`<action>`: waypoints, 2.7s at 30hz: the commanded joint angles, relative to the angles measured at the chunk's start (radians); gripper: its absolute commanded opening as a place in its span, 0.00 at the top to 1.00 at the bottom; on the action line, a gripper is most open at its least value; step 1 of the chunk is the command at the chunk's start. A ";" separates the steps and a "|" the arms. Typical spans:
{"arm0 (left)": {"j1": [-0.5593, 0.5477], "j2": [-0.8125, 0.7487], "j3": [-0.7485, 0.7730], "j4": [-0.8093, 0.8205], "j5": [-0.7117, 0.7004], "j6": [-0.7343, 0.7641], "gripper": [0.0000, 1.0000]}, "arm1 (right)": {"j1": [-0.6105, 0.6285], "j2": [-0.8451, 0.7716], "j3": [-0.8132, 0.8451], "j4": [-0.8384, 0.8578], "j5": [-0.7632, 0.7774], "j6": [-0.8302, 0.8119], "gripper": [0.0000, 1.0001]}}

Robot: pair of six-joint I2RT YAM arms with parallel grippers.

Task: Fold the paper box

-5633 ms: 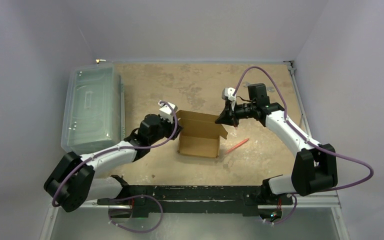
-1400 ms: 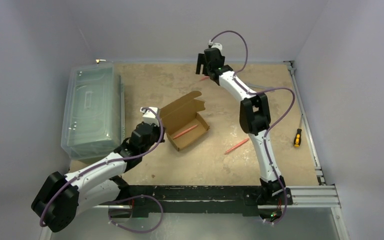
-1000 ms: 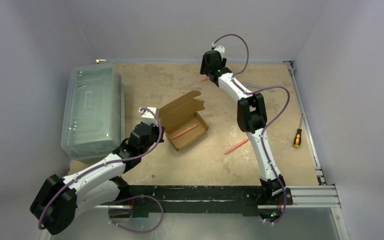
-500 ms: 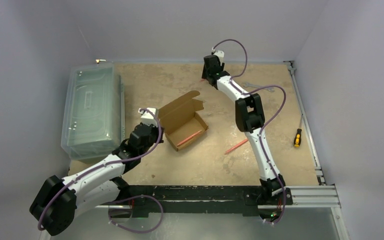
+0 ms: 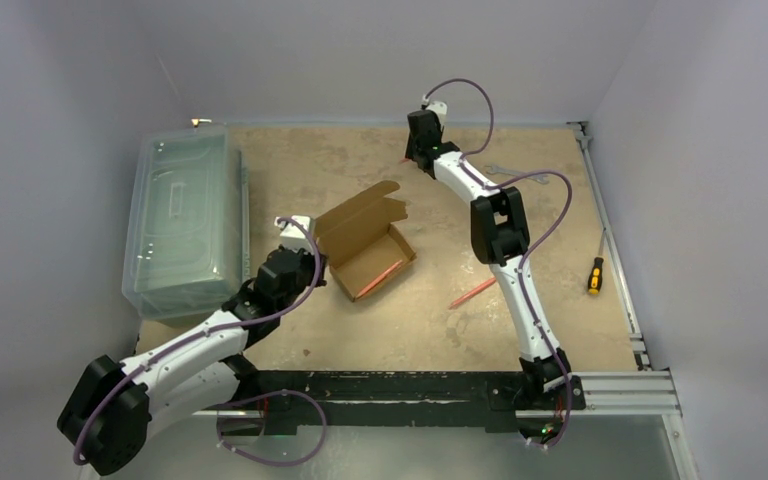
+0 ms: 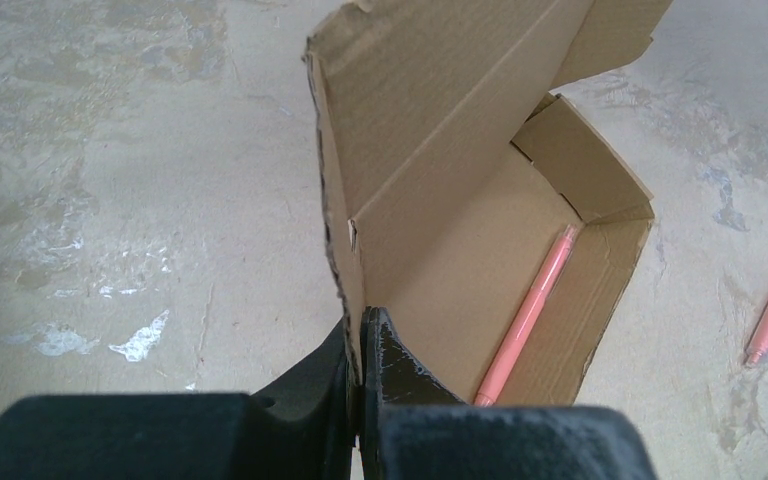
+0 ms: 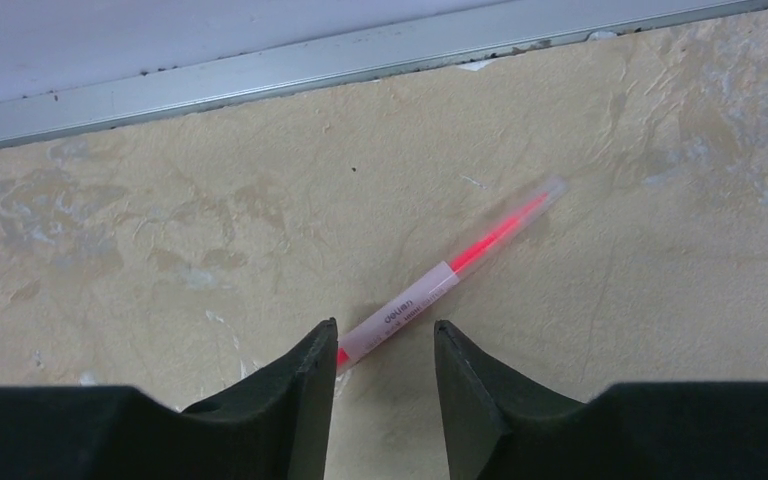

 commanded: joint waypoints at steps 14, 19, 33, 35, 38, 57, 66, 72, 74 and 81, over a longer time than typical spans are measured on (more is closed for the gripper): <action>0.006 -0.050 -0.001 0.019 -0.006 -0.024 1.00 | -0.011 -0.138 -0.197 -0.004 -0.087 0.014 0.57; 0.006 -0.046 -0.003 0.027 0.014 -0.031 1.00 | -0.030 -0.242 -0.362 0.023 -0.119 -0.006 0.69; 0.007 -0.003 -0.051 0.103 0.085 -0.051 1.00 | -0.119 -0.575 -0.866 0.045 -0.341 -0.203 1.00; 0.007 0.000 -0.048 0.108 0.095 -0.047 1.00 | -0.137 -0.639 -0.929 0.057 -0.377 -0.223 1.00; 0.007 0.007 -0.047 0.122 0.111 -0.042 1.00 | -0.172 -0.740 -1.011 0.069 -0.452 -0.265 1.00; 0.006 0.207 0.005 0.292 0.200 0.055 1.00 | -0.293 -1.337 -1.327 0.122 -1.237 -0.803 1.00; 0.006 0.275 0.054 0.308 0.277 0.110 1.00 | -0.081 -1.352 -1.309 -0.153 -1.267 -1.370 1.00; 0.007 0.283 0.054 0.308 0.315 0.112 1.00 | 0.085 -1.292 -1.317 -0.156 -1.085 -1.462 1.00; 0.006 0.283 0.050 0.313 0.316 0.110 1.00 | 0.111 -1.284 -1.345 -0.141 -1.056 -1.479 1.00; 0.006 0.304 0.045 0.330 0.341 0.095 1.00 | 0.173 -1.194 -1.376 -0.073 -0.903 -1.449 0.94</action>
